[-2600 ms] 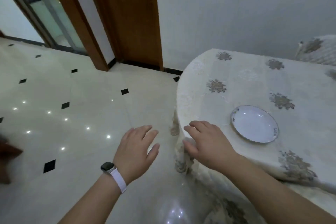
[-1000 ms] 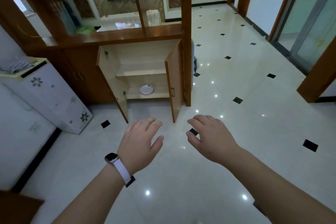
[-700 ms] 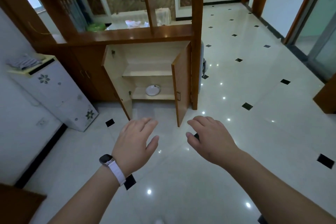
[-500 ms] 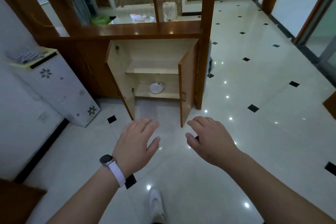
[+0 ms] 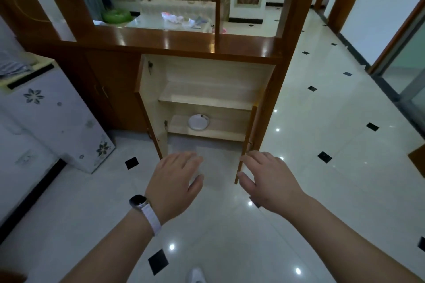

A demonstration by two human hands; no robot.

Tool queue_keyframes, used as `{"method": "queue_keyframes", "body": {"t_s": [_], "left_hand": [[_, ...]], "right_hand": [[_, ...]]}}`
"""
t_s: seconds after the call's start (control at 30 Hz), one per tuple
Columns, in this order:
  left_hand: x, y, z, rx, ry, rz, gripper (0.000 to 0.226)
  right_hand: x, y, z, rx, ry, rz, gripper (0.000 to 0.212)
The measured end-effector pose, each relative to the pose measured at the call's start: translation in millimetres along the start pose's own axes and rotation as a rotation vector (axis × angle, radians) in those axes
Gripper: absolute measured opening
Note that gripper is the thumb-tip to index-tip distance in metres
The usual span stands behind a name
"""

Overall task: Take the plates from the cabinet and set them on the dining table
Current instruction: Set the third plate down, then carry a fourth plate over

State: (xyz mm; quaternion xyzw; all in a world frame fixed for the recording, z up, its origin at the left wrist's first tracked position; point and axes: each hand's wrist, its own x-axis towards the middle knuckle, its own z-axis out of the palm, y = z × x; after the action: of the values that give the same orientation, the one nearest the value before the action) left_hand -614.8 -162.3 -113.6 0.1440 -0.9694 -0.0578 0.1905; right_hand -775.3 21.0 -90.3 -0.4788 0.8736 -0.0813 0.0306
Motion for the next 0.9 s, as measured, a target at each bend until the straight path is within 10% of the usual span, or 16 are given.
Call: {"method": "queue_keyframes", "body": {"t_s": [0.9], "left_hand": [[162.4, -214.1, 67.9, 0.034, -0.126, -0.144, 0.035]], "right_hand": [[303.8, -18.5, 73.0, 0.035, -0.111, -0.084, 0.064]]}}
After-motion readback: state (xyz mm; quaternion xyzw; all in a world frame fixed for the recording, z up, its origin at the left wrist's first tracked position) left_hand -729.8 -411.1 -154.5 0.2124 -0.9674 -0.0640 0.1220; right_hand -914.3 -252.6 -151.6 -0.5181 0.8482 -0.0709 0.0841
